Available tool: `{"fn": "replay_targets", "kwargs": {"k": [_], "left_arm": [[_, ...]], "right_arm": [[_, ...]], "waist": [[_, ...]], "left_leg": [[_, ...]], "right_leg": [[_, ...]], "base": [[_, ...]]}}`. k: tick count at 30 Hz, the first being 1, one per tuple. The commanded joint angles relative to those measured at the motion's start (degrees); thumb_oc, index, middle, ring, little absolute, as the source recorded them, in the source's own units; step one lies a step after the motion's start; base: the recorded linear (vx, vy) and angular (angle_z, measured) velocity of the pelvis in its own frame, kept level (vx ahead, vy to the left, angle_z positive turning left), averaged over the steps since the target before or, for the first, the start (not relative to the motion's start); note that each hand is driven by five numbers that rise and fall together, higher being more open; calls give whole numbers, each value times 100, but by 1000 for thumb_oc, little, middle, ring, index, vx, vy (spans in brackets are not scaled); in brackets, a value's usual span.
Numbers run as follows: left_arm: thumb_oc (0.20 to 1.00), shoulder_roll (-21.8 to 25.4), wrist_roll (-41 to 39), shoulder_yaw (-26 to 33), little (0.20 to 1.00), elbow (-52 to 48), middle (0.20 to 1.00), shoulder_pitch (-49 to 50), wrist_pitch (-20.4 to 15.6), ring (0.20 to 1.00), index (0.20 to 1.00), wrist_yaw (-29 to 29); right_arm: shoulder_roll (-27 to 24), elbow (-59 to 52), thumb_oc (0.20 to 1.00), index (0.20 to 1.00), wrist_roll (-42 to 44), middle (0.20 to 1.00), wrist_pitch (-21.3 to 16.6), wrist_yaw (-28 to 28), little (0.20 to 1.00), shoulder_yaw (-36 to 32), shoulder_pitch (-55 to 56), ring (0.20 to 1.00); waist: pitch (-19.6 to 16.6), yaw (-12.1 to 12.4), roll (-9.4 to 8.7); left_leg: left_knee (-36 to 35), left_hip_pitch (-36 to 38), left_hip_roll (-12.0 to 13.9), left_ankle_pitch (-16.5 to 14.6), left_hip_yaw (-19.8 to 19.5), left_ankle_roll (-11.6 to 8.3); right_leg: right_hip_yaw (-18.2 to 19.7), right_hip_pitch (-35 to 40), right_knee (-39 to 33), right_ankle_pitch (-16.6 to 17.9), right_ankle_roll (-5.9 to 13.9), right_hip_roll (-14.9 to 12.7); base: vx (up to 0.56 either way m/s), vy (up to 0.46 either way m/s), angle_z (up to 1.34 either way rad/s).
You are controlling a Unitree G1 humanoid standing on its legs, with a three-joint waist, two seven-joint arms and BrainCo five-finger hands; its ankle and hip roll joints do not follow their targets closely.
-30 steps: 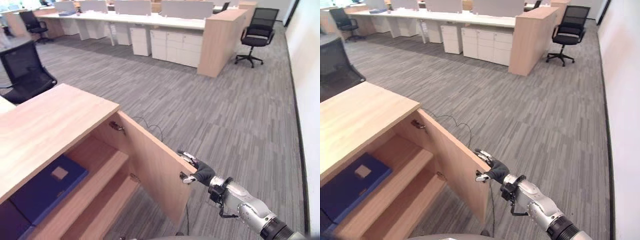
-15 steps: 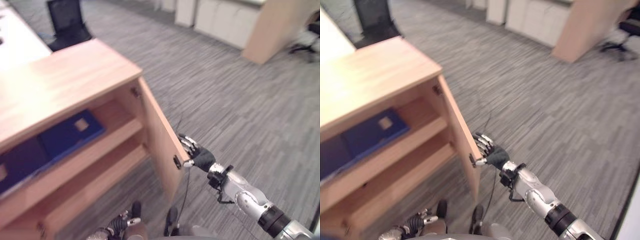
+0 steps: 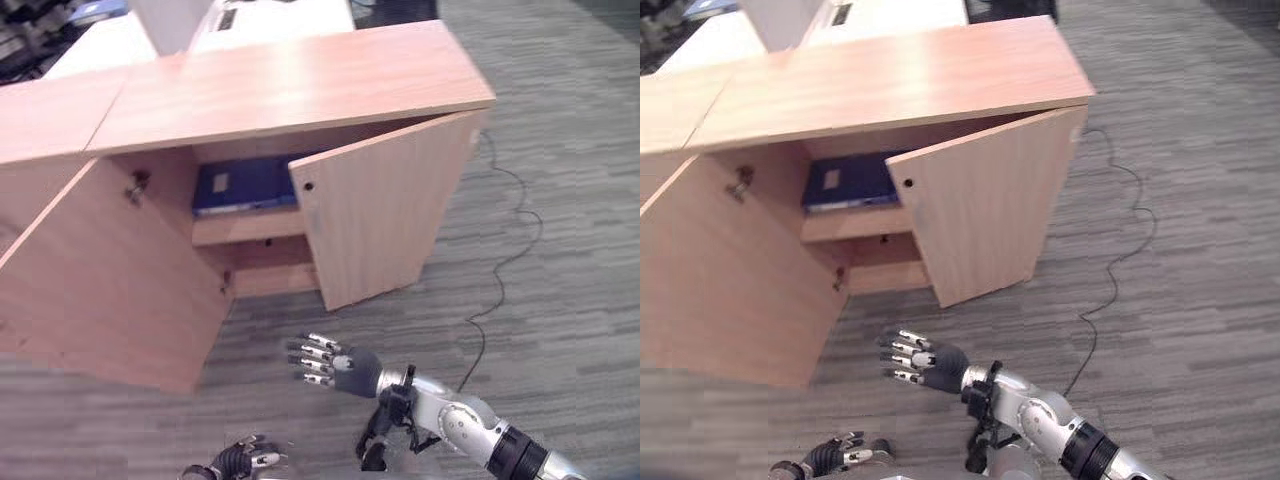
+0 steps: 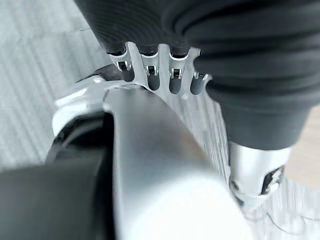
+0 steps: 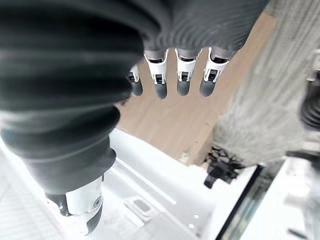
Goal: Put the empty folder in the office cabinet
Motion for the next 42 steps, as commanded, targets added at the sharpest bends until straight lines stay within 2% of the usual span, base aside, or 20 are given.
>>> {"fn": "replay_targets", "kwargs": {"k": [1,3,7,8,12,13,14,15,16,17,18,19,20,22,24,25,26,29,39,42], "left_arm": [[1000,63,-363,-196,1000,-456,1000,-48,-137,1000,1000,-251],[1000,101,-429,-209,1000,-567,1000,-36,-130,1000,1000,-250],[1000,392,-614,-421,1000,-1002,1000,-174,-191,1000,1000,-297],[1000,-233,-558,-1069,1000,-825,1000,-647,-307,1000,1000,-27],[1000,-942,-528,-1433,1000,-483,1000,-1188,-532,1000,1000,218],[1000,-1377,-575,-1575,1000,96,1000,-1669,-650,1000,1000,347],[1000,-1627,-625,-1721,1000,460,1000,-1934,-678,1000,1000,455],[1000,-1670,-623,-1726,1000,521,1000,-1976,-707,1000,1000,454],[1000,-1490,-112,-1108,1000,1584,1000,-2047,-445,1000,1000,497],[1000,-1552,31,-815,1000,2216,1000,-1892,-672,1000,1000,476],[1000,-1685,427,-314,1000,3263,1000,-1773,-777,1000,1000,436],[1000,-1719,650,-87,1000,3730,1000,-1826,-830,1000,1000,485],[1000,-1719,650,-87,1000,3730,1000,-1827,-830,1000,1000,485],[1000,-1777,942,243,1000,4395,1000,-1821,-859,1000,1000,605],[1000,-1734,1129,425,1000,4805,1000,-1831,-885,1000,1000,717],[1000,-1657,1221,585,1000,5092,1000,-1856,-899,1000,1000,786],[1000,-1657,1221,585,1000,5093,1000,-1857,-899,1000,1000,786],[1000,-1480,1366,928,1000,5338,1000,-1875,-897,1000,1000,850],[1000,-1437,1362,1158,1000,5349,1000,-1999,-973,1000,1000,851],[1000,-1493,1210,1241,1000,5375,1000,-1985,-975,1000,1000,897]], "right_arm": [[356,-320,1000,1000,112,1000,-28,217,1000,307,152,1000],[377,-318,1000,1000,100,1000,-13,213,1000,322,163,1000],[401,-301,1000,1000,-6,1000,-37,239,1000,397,117,1000],[668,-136,1000,1000,-57,1000,-89,61,1000,752,-70,1000],[856,88,1000,1000,-312,1000,-500,-203,1000,761,-370,1000],[814,389,1000,1000,-907,1000,-816,-446,1000,752,-479,1000],[817,665,1000,1000,-1165,1000,-820,-554,1000,710,-495,1000],[817,690,1000,1000,-1180,1000,-828,-545,1000,698,-513,1000],[583,1004,1000,1000,-1610,1000,-751,-453,1000,366,-417,1000],[465,1004,1000,1000,-1837,1000,-888,-350,1000,125,-246,1000],[404,1774,1000,1000,-2826,1000,-1088,-567,1000,-300,37,1000],[544,2328,1000,1000,-3362,1000,-1054,-649,1000,-478,62,1000],[544,2328,1000,1000,-3362,1000,-1054,-649,1000,-478,62,1000],[901,3613,1000,1000,-4278,1000,-1000,-930,1000,-896,173,1000],[1233,5074,1000,1000,-4913,1000,-932,-1191,1000,-1262,203,1000],[1481,6235,1000,1000,-4928,1000,-880,-1438,1000,-1720,88,1000],[1481,6236,1000,1000,-4928,1000,-881,-1437,1000,-1721,87,1000],[1590,7671,1000,1000,-4832,1000,-743,-1712,1000,-2778,360,1000],[1584,7752,1000,1000,-5574,1000,-733,-1579,1000,-2574,827,1000],[1529,7702,1000,1000,-5433,1000,-817,-1642,1000,-2734,759,1000]], "waist": [[-296,165,-214],[-322,181,-228],[-365,314,-222],[-402,289,-321],[-413,278,-481],[-421,223,-588],[-395,168,-618],[-373,160,-607],[-322,64,-593],[-262,-4,-585],[-239,-140,-571],[-247,-190,-569],[-247,-190,-569],[-264,-277,-563],[-266,-366,-566],[-245,-401,-567],[-253,-398,-567],[-368,-445,-552],[-527,-564,-575],[-296,-539,-598]], "left_leg": [[136,-765,153,670,-318,-506],[125,-810,70,636,-368,-443],[90,-1037,-462,472,-657,-153],[90,-1068,-568,431,-721,-105],[91,-1111,-801,375,-840,32],[90,-1121,-945,343,-947,96],[90,-1123,-995,351,-1025,120],[90,-1123,-1004,354,-1042,125],[90,-1118,-1021,371,-1173,135],[90,-1115,-1041,368,-1248,157],[90,-1102,-1088,366,-1444,196],[90,-1163,-1140,462,-1522,256],[90,-1163,-1140,462,-1522,256],[90,-1142,-1190,509,-1761,312],[90,-1076,-1239,525,-1968,362],[90,-1021,-1310,540,-2107,399],[90,-1031,-1309,542,-2104,399],[90,-1011,-1450,528,-2465,396],[90,-894,-1387,458,-2715,273],[893,-1231,-1400,246,-2604,152]], "right_leg": [[281,1180,-525,127,482,-866],[243,1163,-523,201,532,-953],[32,1118,-505,557,843,-1436],[11,1139,-497,600,888,-1536],[-49,1192,-423,670,967,-1756],[-93,1215,-248,645,1005,-1906],[-80,1207,-109,620,997,-1970],[-93,1207,-77,602,1003,-1989],[185,1145,122,547,936,-1970],[533,1042,242,500,904,-1950],[1447,916,328,244,837,-1658],[1786,813,347,240,779,-1514],[1787,812,347,240,779,-1515],[2375,778,415,21,701,-1150],[3039,703,464,-257,601,-634],[3617,585,494,-338,500,-162],[3621,575,492,-333,500,-161],[3892,836,-19,-281,329,192],[3728,1112,-330,-269,207,293],[3449,1204,-247,-384,138,227]], "base": [[-61,339,37],[-43,210,38],[-52,287,7],[-29,267,4],[3,164,32],[-8,196,17],[-8,144,16],[-32,63,21],[-41,60,56],[-31,103,81],[-41,100,93],[-21,67,63],[-3,23,63],[74,-18,62],[110,-40,37],[81,-21,75],[102,-50,63],[85,-86,5],[78,-102,35],[-34,-54,46]]}}
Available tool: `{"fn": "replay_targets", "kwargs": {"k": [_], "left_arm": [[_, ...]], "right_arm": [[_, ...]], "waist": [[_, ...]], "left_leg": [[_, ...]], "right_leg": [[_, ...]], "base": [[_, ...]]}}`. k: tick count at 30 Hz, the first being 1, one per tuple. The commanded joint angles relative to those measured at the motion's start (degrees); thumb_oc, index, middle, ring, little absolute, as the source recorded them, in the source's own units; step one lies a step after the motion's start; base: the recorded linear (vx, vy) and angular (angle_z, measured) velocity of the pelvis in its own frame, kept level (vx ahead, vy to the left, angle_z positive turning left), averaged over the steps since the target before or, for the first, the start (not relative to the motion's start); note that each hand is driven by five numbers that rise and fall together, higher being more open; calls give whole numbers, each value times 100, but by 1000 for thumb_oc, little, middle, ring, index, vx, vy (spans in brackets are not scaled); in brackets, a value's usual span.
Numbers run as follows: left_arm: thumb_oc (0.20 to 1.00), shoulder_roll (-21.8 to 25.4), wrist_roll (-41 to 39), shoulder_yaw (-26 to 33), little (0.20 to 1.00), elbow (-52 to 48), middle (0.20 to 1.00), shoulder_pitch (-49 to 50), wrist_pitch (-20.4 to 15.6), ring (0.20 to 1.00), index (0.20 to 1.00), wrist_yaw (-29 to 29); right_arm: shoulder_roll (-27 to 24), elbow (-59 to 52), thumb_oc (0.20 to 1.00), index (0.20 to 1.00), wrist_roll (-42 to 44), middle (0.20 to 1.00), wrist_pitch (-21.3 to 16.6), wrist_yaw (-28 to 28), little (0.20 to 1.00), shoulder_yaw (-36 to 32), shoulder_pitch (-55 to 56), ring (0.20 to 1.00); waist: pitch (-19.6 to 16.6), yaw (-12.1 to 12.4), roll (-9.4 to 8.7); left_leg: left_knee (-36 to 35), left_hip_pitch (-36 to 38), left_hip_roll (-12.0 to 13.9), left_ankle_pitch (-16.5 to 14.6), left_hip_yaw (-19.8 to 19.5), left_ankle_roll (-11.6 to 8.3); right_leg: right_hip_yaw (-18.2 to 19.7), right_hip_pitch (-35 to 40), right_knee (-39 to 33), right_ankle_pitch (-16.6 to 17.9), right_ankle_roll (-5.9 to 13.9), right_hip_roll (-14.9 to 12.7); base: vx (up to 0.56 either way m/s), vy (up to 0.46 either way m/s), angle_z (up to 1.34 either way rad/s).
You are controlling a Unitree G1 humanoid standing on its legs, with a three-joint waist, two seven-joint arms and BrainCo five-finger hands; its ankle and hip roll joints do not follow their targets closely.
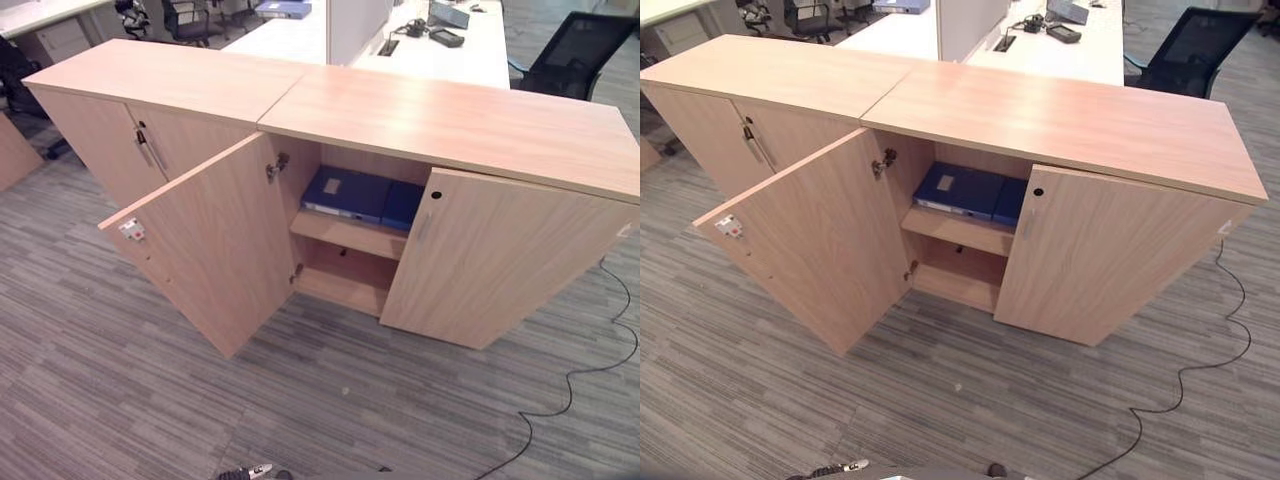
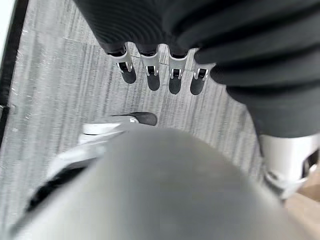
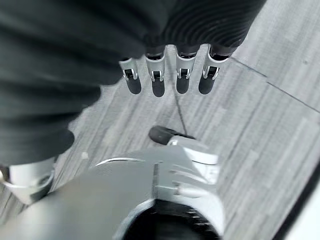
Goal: Put the empty folder in the office cabinet
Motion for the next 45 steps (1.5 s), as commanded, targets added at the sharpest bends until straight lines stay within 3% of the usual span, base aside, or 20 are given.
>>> {"fn": "replay_targets", "kwargs": {"k": [1,3,5,7,12,15,16,17,22,28,31,32,33,34,35,36,37,41,42,45], "left_arm": [[1000,-165,-131,90,1000,285,1000,-28,-36,1000,1000,67],[1000,-209,-260,196,1000,293,1000,66,-37,1000,1000,120],[1000,-209,-260,196,1000,292,1000,66,-37,1000,1000,120],[1000,-175,-339,408,1000,359,1000,222,-21,1000,1000,147],[1000,-138,-476,576,1000,378,1000,328,-59,1000,1000,201],[1000,-154,-528,573,1000,311,1000,495,-126,1000,1000,224],[1000,-154,-528,573,1000,311,1000,495,-126,1000,1000,224],[1000,-170,-470,551,1000,326,1000,561,-150,1000,1000,211],[1000,-151,-280,463,1000,407,1000,432,-151,1000,1000,255],[1000,15,-173,350,1000,289,1000,-16,-217,1000,1000,363],[1000,31,-118,304,1000,257,1000,-36,-207,1000,1000,386],[1000,144,-7,295,1000,225,1000,-7,-172,1000,1000,386],[1000,243,81,303,1000,210,1000,-23,-153,1000,1000,407],[1000,243,81,304,1000,210,1000,-24,-153,1000,1000,407],[1000,243,27,284,1000,240,1000,-94,-123,1000,1000,438],[1000,243,27,284,1000,241,1000,-95,-123,1000,1000,438],[1000,236,-4,314,1000,265,1000,-125,-103,1000,1000,449],[1000,78,-375,620,1000,299,1000,-43,-142,1000,1000,530],[1000,41,-544,688,1000,238,1000,-125,-195,1000,1000,649],[1000,251,-638,788,1000,103,1000,-241,-339,1000,1000,808]], "right_arm": [[191,51,1000,1000,51,1000,-77,-29,1000,-69,-73,1000],[119,30,1000,1000,40,1000,-105,-68,1000,-119,-85,1000],[119,30,1000,1000,40,1000,-105,-68,1000,-119,-84,1000],[69,102,1000,1000,-98,1000,-83,-63,1000,-134,-62,1000],[-39,158,1000,1000,-228,1000,-81,-90,1000,-263,-31,1000],[-268,164,1000,1000,-173,1000,-129,-153,1000,-559,-11,1000],[-268,164,1000,1000,-173,1000,-129,-153,1000,-559,-11,1000],[-372,216,1000,1000,-252,1000,-136,-128,1000,-635,41,1000],[-372,245,1000,1000,-272,1000,-77,-78,1000,-829,112,1000],[-330,310,1000,1000,-110,1000,-9,-120,1000,-1140,69,1000],[-412,303,1000,1000,-94,1000,9,-139,1000,-1248,13,1000],[-523,330,1000,1000,-133,1000,32,-202,1000,-1325,-130,1000],[-504,324,1000,1000,-142,1000,53,-213,1000,-1249,-199,1000],[-504,325,1000,1000,-142,1000,53,-213,1000,-1249,-201,1000],[-401,274,1000,1000,-198,1000,69,-296,1000,-1023,-305,1000],[-400,274,1000,1000,-198,1000,69,-297,1000,-1023,-306,1000],[-315,250,1000,1000,-211,1000,77,-329,1000,-831,-375,1000],[-152,250,1000,1000,-193,1000,59,-427,1000,-640,-268,1000],[-218,262,1000,1000,-155,1000,53,-489,1000,-621,-234,1000],[-331,292,1000,1000,-68,1000,-5,-533,1000,-778,-106,1000]], "waist": [[211,22,-99],[359,29,-108],[364,33,-106],[318,104,-163],[275,127,-136],[254,129,115],[254,129,115],[139,160,384],[41,89,412],[-137,160,229],[-147,165,244],[-60,192,445],[16,151,555],[5,152,556],[131,177,570],[135,178,570],[199,201,516],[293,234,146],[450,296,-36],[360,354,-165]], "left_leg": [[437,-456,-919,-83,357,374],[864,-827,-616,-70,1004,290],[874,-824,-613,-78,1007,290],[631,-726,-147,106,1109,265],[-84,-577,680,777,1202,89],[-697,-609,1298,1321,1312,-216],[-697,-609,1298,1321,1311,-216],[-697,-583,1239,1269,633,-427],[-697,-422,920,917,686,-434],[-383,-514,-180,134,878,243],[-365,-503,-459,22,905,419],[-477,-349,-607,-29,1053,577],[-535,-235,-557,-27,1122,602],[-533,-252,-555,-22,1122,601],[-569,-185,-529,26,1360,619],[-571,-180,-529,27,1361,618],[-639,27,-504,-28,1492,543],[146,-55,-308,-165,1753,378],[1104,-576,-141,-275,1625,227],[259,-620,160,288,1237,136]], "right_leg": [[20,-307,340,-493,-202,340],[-192,-214,342,-539,-222,213],[-188,-208,342,-539,-222,215],[-235,-139,330,-548,-207,88],[-409,-163,352,-679,-141,-131],[-551,-59,294,-792,-49,-278],[-551,-59,294,-792,-49,-278],[-493,106,220,-768,63,-398],[-527,259,147,-523,317,-892],[-483,-141,228,700,780,-1995],[-540,-320,381,1144,811,-2236],[-1090,-533,844,1122,625,-2315],[-1090,-537,1101,413,392,-1833],[-1090,-552,1098,418,389,-1831],[-1417,-793,1387,-362,178,-1068],[-1415,-792,1391,-367,177,-1068],[-1606,-838,1415,-692,85,-729],[-1532,-280,491,-513,-143,-277],[-1505,-111,277,-492,-238,-238],[-1387,6,48,-496,-205,-127]], "base": [[-124,-16,118],[-77,11,92],[24,12,28],[90,48,7],[56,91,19],[103,270,31],[287,558,35],[201,370,35],[177,393,16],[115,487,-10],[35,410,-16],[32,443,-5],[30,443,-34],[-20,153,-28],[-42,39,-53],[0,-12,-66],[51,-93,-62],[33,-309,-56],[-49,-284,-40],[68,-90,-47]]}}
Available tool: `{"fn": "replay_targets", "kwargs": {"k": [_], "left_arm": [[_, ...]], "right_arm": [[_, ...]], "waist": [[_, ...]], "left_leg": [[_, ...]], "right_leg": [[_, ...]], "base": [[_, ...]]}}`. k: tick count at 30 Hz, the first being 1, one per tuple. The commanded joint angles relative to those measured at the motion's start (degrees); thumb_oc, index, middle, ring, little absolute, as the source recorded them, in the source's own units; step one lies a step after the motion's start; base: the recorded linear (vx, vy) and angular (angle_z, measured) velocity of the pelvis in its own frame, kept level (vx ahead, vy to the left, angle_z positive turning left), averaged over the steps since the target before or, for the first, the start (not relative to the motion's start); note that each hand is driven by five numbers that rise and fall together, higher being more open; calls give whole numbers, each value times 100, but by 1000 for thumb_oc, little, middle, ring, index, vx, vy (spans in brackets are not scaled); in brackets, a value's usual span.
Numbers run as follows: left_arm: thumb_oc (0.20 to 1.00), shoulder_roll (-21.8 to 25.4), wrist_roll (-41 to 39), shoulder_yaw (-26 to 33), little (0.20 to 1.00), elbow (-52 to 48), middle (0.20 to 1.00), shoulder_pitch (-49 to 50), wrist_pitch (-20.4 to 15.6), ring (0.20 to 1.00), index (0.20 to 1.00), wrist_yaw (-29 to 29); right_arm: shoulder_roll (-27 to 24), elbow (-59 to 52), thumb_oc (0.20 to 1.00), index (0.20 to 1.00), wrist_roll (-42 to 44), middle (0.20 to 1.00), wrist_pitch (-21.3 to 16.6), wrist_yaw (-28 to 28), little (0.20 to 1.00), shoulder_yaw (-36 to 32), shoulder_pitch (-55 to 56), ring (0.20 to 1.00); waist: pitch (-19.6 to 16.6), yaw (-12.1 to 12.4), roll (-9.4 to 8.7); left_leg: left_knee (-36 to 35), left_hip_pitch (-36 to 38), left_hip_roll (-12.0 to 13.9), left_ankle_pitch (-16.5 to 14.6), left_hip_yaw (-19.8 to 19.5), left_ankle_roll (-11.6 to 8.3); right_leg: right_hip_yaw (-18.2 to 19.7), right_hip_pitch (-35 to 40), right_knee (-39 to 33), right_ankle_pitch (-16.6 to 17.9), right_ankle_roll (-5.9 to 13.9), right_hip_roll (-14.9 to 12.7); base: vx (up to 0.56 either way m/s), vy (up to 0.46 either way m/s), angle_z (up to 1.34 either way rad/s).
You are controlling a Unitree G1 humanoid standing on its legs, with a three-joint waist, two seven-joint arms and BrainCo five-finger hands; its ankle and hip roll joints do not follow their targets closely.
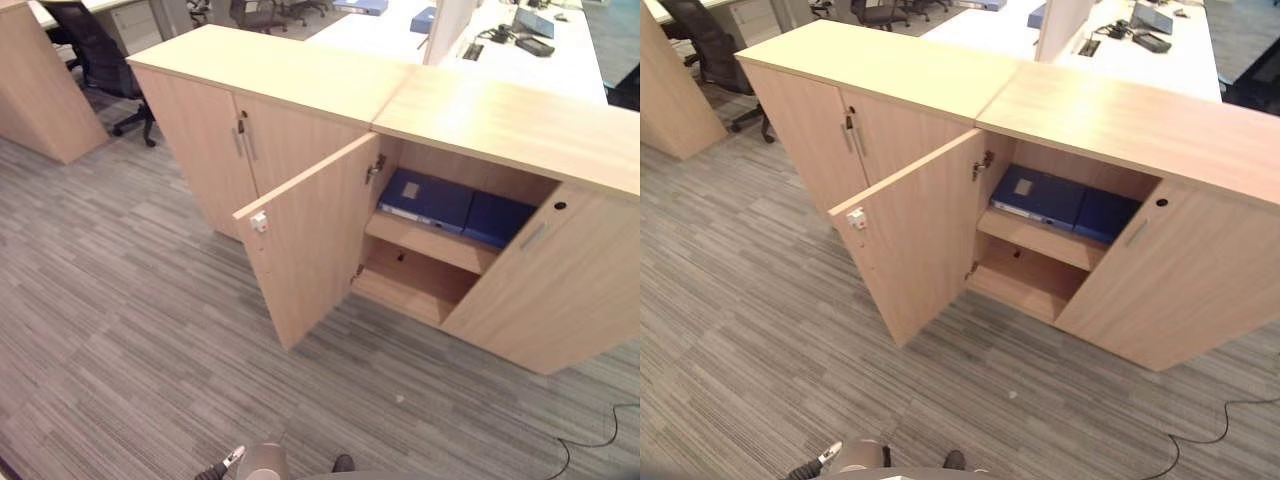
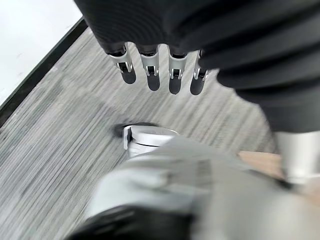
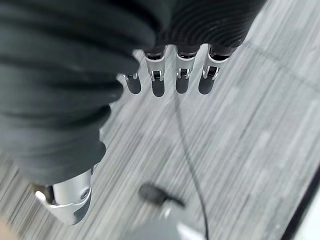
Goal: Put the empty folder in the office cabinet
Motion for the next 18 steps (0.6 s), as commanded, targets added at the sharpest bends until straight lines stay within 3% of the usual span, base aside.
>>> {"fn": "replay_targets", "kwargs": {"k": [1,3,6,7,8,9,10,11,12,13,14,16,18], "left_arm": [[1000,308,-152,-263,1000,-160,1000,-570,-333,1000,1000,346],[1000,465,-17,-234,1000,-393,1000,-615,-444,1000,1000,481],[1000,529,-14,-219,1000,-499,1000,-690,-510,1000,1000,564],[1000,2298,-301,-75,1000,-257,1000,-1544,-256,1000,1000,18],[1000,1827,-276,-11,1000,-524,1000,-1129,-414,1000,1000,193],[1000,2272,-172,-182,1000,-550,1000,-1710,-191,1000,1000,79],[1000,2274,-173,-187,1000,-545,1000,-1719,-192,1000,1000,78],[1000,2862,-395,376,1000,-672,1000,-1150,-313,1000,1000,-238],[1000,2863,-394,382,1000,-674,1000,-1146,-313,1000,1000,-239],[1000,3298,-314,633,1000,-513,1000,-937,-351,1000,1000,-377],[1000,3303,-314,638,1000,-512,1000,-932,-353,1000,1000,-381],[1000,3745,-196,777,1000,-299,1000,-1101,-339,1000,1000,-472],[1000,3805,-206,773,1000,-253,1000,-1183,-335,1000,1000,-475]], "right_arm": [[-134,228,1000,1000,52,1000,-88,-81,1000,-211,-173,1000],[-196,324,1000,1000,98,1000,-105,-86,1000,-367,-62,1000],[-232,317,1000,1000,138,1000,-122,-88,1000,-425,-78,1000],[-533,290,1000,1000,78,1000,-90,169,1000,-388,-149,1000],[-492,330,1000,1000,178,1000,-71,75,1000,-494,-106,1000],[-544,313,1000,1000,120,1000,-43,154,1000,-468,-86,1000],[-542,313,1000,1000,119,1000,-43,154,1000,-473,-89,1000],[-753,388,1000,1000,172,1000,-29,201,1000,-671,-151,1000],[-753,389,1000,1000,172,1000,-30,201,1000,-667,-154,1000],[-797,450,1000,1000,203,1000,-56,283,1000,-745,-160,1000],[-794,451,1000,1000,204,1000,-57,284,1000,-740,-162,1000],[-786,437,1000,1000,300,1000,-57,340,1000,-776,-145,1000],[-781,453,1000,1000,326,1000,-51,341,1000,-786,-148,1000]], "waist": [[53,140,413],[-126,81,571],[-189,56,632],[-276,-45,744],[-276,8,757],[-275,-12,807],[-282,-11,804],[-265,56,856],[-277,47,855],[-284,99,884],[-282,95,878],[-271,99,872],[-269,98,860]], "left_leg": [[-1585,540,-373,377,-522,380],[-1638,841,-375,357,-402,322],[-1638,1008,-488,221,-311,362],[-1638,1069,-504,190,-205,348],[-1638,1099,-576,136,-177,383],[-1638,1140,-623,101,-156,407],[-1638,1124,-625,109,-159,409],[-1638,1169,-698,68,-166,453],[-1638,1149,-701,78,-173,455],[-1638,1161,-765,40,-167,484],[-1638,1164,-768,40,-166,485],[-1638,1191,-863,-28,-136,566],[-1638,1196,-888,-44,-121,586]], "right_leg": [[175,124,-4,-615,1027,-527],[263,214,-4,-586,1133,-636],[354,230,-4,-512,1217,-768],[428,228,-4,-470,1292,-821],[406,236,-4,-407,1354,-931],[404,262,-4,-382,1406,-980],[401,248,-4,-376,1407,-982],[396,280,-4,-335,1457,-1083],[390,264,-4,-328,1458,-1085],[371,280,-4,-285,1507,-1167],[371,283,-4,-286,1510,-1170],[390,265,-4,-175,1604,-1303],[393,257,-4,-155,1622,-1326]], "base": [[224,87,-82],[231,239,-46],[108,198,-37],[94,244,-62],[95,248,-65],[35,159,-38],[31,150,5],[8,98,9],[18,182,-11],[4,89,-22],[7,158,-16],[6,145,28],[9,68,27]]}}
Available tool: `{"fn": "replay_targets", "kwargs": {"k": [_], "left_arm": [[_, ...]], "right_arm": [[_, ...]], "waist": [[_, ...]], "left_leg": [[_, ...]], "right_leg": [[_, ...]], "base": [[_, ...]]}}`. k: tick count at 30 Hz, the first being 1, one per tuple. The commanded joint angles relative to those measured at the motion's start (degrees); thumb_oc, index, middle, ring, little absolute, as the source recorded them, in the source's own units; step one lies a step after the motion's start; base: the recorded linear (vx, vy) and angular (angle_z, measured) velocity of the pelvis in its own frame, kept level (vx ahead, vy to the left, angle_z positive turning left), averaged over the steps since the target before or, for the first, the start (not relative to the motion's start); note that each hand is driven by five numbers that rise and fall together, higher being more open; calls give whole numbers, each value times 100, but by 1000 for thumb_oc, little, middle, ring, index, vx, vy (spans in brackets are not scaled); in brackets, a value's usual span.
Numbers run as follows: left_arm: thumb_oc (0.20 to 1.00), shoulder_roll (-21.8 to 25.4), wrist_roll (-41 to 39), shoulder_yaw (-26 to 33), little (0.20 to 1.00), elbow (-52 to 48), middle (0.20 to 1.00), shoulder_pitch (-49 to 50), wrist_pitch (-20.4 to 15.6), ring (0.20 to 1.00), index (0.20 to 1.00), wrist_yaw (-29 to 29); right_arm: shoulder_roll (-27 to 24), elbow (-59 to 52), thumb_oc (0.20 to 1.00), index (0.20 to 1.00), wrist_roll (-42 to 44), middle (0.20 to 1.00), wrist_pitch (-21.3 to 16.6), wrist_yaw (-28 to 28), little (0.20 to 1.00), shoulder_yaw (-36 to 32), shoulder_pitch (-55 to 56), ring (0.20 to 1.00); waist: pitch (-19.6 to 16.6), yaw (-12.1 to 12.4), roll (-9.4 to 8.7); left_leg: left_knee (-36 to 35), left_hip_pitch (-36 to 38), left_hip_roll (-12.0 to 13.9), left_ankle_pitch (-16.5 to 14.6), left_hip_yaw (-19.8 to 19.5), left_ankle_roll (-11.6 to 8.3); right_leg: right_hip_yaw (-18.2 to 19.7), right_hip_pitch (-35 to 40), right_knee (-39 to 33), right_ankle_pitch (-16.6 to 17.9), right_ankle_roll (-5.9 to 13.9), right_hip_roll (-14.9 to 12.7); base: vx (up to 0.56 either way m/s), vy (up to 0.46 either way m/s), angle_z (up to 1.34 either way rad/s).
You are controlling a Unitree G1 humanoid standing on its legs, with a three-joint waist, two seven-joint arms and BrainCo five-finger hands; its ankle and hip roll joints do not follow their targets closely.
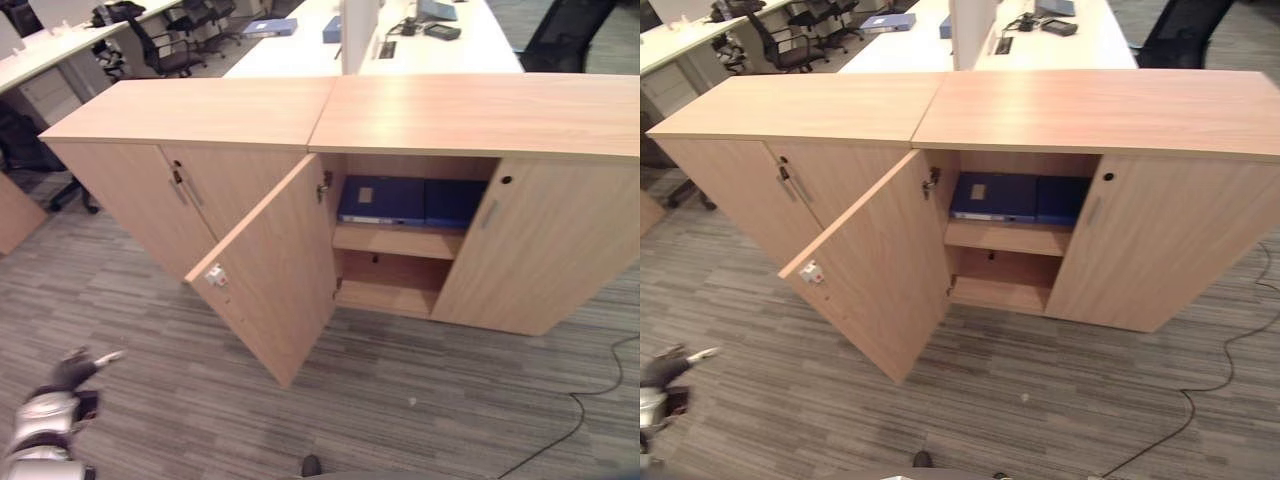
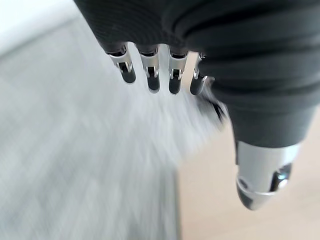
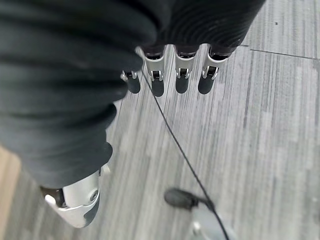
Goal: Put the empty folder in the office cabinet
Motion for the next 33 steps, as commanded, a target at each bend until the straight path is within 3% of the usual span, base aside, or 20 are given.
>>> {"fn": "replay_targets", "kwargs": {"k": [1,8,14,19,23,24,25,26,28,29,30,31,33], "left_arm": [[1000,353,35,182,1000,-5,1000,28,-123,1000,1000,-40],[1000,296,14,217,1000,101,1000,12,-117,1000,1000,-27],[1000,19,172,-201,1000,-37,1000,-275,-166,1000,1000,27],[1000,-427,256,-646,1000,-202,1000,-490,-213,1000,1000,44],[1000,-1092,210,-1008,1000,-500,1000,-510,-284,1000,1000,45],[1000,-1389,347,-1670,1000,-388,1000,-1749,-104,1000,1000,201],[1000,-1394,343,-1688,1000,-372,1000,-1778,-108,1000,1000,200],[1000,-1393,161,-2093,1000,-260,1000,-2553,-37,1000,1000,184],[1000,-1508,202,-2329,1000,-240,1000,-3128,-6,1000,1000,269],[1000,-1508,202,-2330,1000,-240,1000,-3128,-6,1000,1000,269],[1000,-1843,217,-2265,1000,-865,1000,-3106,10,1000,1000,422],[1000,-1843,217,-2265,1000,-866,1000,-3105,11,1000,1000,422],[1000,-2093,91,-2383,1000,-1793,1000,-3005,29,1000,1000,354]], "right_arm": [[85,148,1000,1000,408,1000,-46,144,1000,45,-95,1000],[75,130,1000,1000,578,1000,-28,122,1000,-52,-80,1000],[92,112,1000,1000,640,1000,-60,115,1000,-67,-54,1000],[141,49,1000,1000,619,1000,-99,76,1000,9,-45,1000],[208,11,1000,1000,590,1000,-144,42,1000,80,-58,1000],[281,-2,1000,1000,523,1000,-110,27,1000,256,-166,1000],[285,-1,1000,1000,521,1000,-110,27,1000,238,-169,1000],[295,-31,1000,1000,468,1000,-67,22,1000,412,-268,1000],[293,-118,1000,1000,260,1000,1,-7,1000,480,-239,1000],[293,-118,1000,1000,260,1000,1,-7,1000,480,-239,1000],[370,-209,1000,1000,210,1000,0,-38,1000,460,-97,1000],[370,-209,1000,1000,210,1000,0,-38,1000,460,-97,1000],[411,-248,1000,1000,245,1000,-13,-22,1000,429,-74,1000]], "waist": [[-107,104,-184],[-119,94,-283],[-153,46,-386],[-181,-2,-437],[-201,-48,-493],[-223,-164,-496],[-222,-144,-500],[-249,-262,-496],[-256,-352,-485],[-255,-352,-485],[-215,-353,-495],[-215,-354,-494],[-197,-314,-511]], "left_leg": [[13,28,100,-602,144,77],[13,20,40,-651,225,146],[13,49,-4,-699,295,203],[13,76,-4,-728,335,223],[13,103,4,-752,353,234],[13,129,9,-770,370,229],[13,117,8,-763,376,230],[13,164,29,-778,440,228],[13,149,36,-771,469,233],[13,149,36,-771,469,233],[13,126,30,-762,437,248],[13,126,30,-762,437,248],[13,101,24,-747,380,255]], "right_leg": [[371,-45,-198,104,926,-826],[441,-113,-198,184,997,-898],[488,-148,-198,248,1055,-956],[516,-164,-198,267,1066,-969],[551,-166,-198,268,1054,-960],[575,-156,-198,257,1061,-953],[583,-171,-198,265,1061,-954],[633,-168,-198,260,1069,-941],[675,-212,-198,285,1079,-931],[675,-211,-198,285,1079,-931],[650,-226,-198,292,1076,-920],[649,-226,-198,292,1076,-920],[591,-218,-198,271,1062,-914]], "base": [[10,34,10],[1,34,-9],[4,21,-11],[4,2,-7],[5,-5,-6],[0,0,0],[41,-10,17],[14,-1,12],[4,-2,-28],[-27,-10,-33],[-24,-9,-14],[-33,-13,2],[-7,-6,7]]}}
